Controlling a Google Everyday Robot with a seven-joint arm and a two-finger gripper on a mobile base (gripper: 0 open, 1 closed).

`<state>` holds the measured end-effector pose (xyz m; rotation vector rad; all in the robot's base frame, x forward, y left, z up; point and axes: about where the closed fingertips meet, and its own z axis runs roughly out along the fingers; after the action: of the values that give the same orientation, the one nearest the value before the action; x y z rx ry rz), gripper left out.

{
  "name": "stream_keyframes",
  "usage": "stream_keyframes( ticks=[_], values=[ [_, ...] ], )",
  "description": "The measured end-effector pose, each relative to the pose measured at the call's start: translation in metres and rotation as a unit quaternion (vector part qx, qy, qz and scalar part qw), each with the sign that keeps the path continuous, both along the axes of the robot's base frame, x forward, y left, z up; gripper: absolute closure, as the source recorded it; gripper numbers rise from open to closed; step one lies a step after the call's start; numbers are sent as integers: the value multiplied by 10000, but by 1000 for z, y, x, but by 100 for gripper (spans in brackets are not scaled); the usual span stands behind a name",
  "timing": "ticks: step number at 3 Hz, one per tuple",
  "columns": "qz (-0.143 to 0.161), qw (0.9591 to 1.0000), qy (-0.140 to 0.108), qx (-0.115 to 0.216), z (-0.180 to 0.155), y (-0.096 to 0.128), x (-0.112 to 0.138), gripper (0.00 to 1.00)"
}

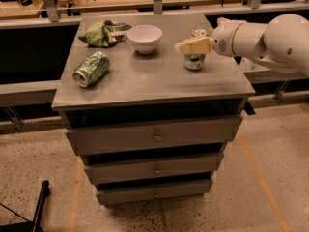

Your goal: Move 7up can near white bowl

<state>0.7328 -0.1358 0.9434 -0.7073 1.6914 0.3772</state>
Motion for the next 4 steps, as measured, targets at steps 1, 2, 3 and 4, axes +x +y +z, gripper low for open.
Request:
stream_keyframes(
  ticks=[1,2,3,4],
  values=[
    [-87,9998,88,129,-17,-10,8,0],
    [-137,9995,155,251,-28,-20,14,18],
    [-63,9991,163,388,-30,-21,17,42],
    [139,9982,82,570,-24,-17,19,64]
  ],
)
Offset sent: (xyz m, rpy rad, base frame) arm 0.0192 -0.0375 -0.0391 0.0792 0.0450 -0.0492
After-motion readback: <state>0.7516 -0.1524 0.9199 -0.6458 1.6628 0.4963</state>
